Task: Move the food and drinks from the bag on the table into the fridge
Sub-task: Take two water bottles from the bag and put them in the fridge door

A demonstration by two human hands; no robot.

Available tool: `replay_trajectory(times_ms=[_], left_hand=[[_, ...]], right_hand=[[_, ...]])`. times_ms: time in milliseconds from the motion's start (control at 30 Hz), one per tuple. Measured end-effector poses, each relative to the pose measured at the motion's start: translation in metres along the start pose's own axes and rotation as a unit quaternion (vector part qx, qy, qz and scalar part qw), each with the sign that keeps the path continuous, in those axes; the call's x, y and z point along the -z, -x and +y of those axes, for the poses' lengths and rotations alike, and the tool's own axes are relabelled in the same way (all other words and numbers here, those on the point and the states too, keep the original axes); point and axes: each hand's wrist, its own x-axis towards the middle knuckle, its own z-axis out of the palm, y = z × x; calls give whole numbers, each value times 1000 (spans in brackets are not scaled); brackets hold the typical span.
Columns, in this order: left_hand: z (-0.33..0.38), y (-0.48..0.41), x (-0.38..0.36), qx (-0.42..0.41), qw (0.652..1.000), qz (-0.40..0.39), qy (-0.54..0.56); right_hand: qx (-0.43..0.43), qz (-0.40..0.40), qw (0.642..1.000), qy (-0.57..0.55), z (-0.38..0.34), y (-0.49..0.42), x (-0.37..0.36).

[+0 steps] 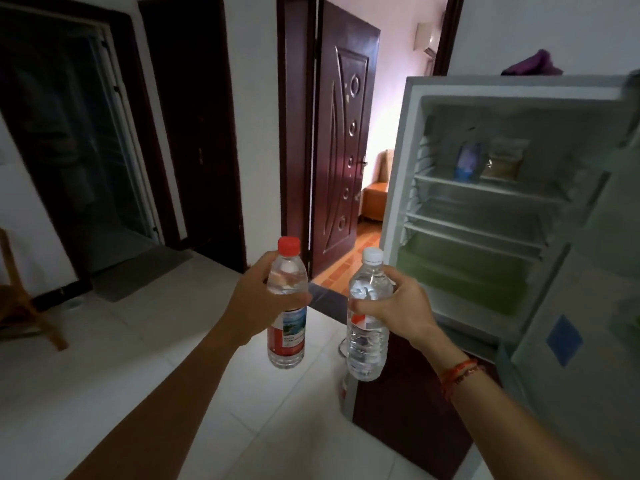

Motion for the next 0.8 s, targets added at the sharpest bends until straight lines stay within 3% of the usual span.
replay_trajectory(times_ms=[567, 800], left_hand=[[-55, -289, -127, -54, 979, -181, 72], [-47, -372, -216, -57, 952, -277, 117]], right_hand=[[-55, 145, 988, 22, 83, -227, 52], [-106, 235, 964, 66, 116, -265, 102]])
